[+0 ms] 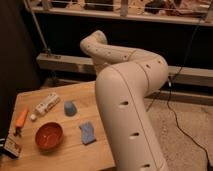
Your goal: Move the arm in a circular motion
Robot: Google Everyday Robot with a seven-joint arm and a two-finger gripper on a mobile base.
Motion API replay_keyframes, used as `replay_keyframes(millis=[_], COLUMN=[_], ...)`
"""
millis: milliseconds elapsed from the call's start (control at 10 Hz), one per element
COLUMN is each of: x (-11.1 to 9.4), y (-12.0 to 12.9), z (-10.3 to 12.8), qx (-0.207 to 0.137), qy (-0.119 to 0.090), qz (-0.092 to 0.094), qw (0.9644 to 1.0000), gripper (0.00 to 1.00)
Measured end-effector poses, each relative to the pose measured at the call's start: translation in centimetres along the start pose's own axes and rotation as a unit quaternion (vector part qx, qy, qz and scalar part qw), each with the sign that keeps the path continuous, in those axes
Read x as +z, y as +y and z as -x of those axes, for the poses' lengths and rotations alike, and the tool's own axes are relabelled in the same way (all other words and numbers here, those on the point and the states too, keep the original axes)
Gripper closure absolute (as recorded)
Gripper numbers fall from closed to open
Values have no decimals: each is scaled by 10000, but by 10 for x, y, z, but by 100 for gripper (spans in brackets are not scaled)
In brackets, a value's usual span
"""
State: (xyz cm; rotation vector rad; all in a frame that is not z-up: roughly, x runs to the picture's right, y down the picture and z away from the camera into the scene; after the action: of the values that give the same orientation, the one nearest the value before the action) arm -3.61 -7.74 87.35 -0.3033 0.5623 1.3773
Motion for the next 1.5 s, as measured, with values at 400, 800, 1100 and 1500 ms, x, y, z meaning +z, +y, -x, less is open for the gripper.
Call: replay_keyframes(millis=[400,800,1100,1500], x=[-26,-45,-62,-65], y=[100,185,211,195], z=[-35,-87,-145,-218], qx=[-1246,-2122,-2425,-2391], qy=[10,-51,143,736], qz=[268,817,1464,2201], qw=[9918,9738,9589,9428], gripper=[35,35,35,35])
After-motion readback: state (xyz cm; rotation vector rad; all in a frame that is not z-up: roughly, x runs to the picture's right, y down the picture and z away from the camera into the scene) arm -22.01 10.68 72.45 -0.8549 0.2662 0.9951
